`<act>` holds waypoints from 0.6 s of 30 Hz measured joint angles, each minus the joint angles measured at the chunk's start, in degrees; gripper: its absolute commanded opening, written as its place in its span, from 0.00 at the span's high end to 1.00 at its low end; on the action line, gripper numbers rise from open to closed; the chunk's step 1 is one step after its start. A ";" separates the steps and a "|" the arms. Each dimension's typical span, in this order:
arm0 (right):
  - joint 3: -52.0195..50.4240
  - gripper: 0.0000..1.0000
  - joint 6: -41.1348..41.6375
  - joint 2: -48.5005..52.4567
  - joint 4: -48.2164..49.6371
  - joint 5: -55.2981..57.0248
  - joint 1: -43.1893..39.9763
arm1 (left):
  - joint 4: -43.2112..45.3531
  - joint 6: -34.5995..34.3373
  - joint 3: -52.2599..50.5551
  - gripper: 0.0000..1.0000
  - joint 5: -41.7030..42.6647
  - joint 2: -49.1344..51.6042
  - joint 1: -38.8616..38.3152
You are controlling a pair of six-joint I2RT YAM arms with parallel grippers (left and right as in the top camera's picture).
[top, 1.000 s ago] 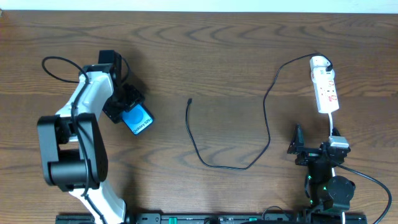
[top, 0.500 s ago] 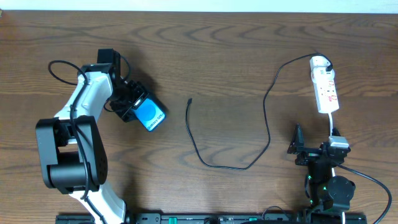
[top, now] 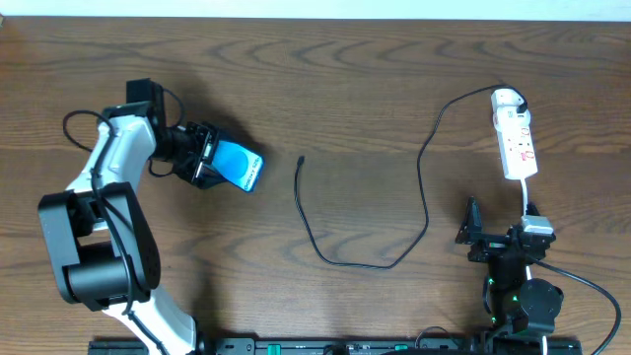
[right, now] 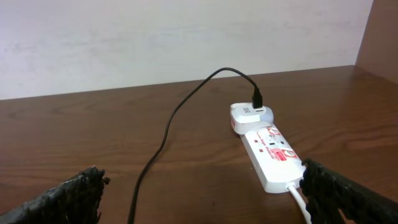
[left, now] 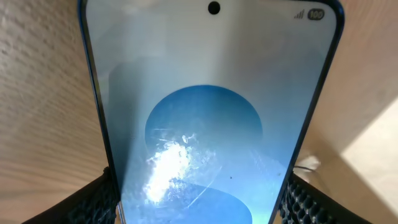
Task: Plug charger to phone and switch on socket
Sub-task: 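Lift the phone with the left gripper and turn it toward center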
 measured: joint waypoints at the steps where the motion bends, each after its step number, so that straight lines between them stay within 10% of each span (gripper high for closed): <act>1: 0.00 0.01 0.02 0.00 0.02 0.00 0.00 | 0.00 -1.07 0.00 0.34 1.18 0.00 0.37; 18: 0.00 0.01 0.00 0.00 0.00 0.00 0.00 | 0.00 -10.80 0.02 0.35 12.07 0.00 0.94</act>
